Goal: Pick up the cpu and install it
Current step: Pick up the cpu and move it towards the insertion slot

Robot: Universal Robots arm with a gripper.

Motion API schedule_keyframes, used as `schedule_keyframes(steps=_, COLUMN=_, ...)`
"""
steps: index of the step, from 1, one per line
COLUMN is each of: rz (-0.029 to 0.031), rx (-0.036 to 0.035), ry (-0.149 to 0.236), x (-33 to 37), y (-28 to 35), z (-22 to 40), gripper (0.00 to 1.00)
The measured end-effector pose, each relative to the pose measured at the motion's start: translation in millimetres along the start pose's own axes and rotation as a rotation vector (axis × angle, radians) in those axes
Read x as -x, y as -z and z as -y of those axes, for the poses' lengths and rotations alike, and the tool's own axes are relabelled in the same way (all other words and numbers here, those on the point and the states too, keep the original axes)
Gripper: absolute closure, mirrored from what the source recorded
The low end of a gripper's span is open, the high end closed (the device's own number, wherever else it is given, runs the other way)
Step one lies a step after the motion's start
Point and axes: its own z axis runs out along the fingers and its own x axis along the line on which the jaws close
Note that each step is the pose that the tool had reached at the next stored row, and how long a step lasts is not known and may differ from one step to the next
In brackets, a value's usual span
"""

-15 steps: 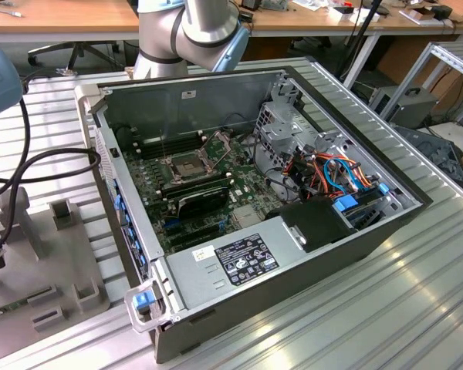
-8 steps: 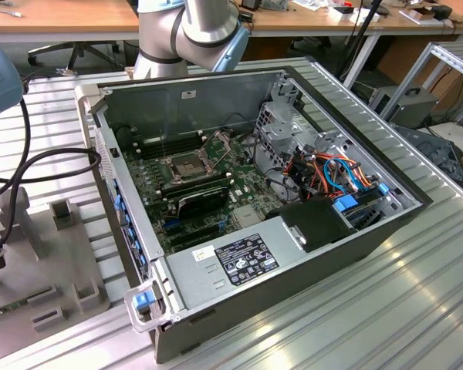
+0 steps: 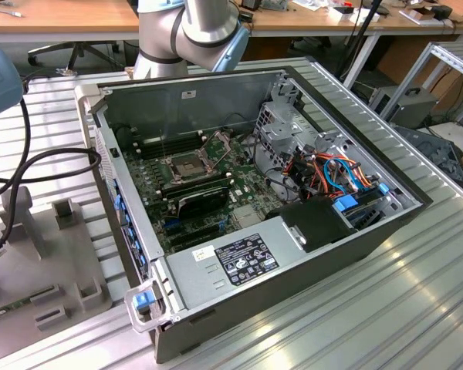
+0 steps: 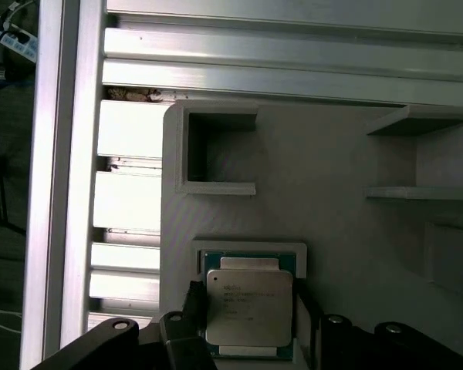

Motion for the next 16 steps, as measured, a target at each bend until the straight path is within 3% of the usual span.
schedule_keyframes(steps=16, rz=0.0001, rx=0.0004, ry=0.0, x=0.1, y=1.3, z=0.0, gripper=0.45)
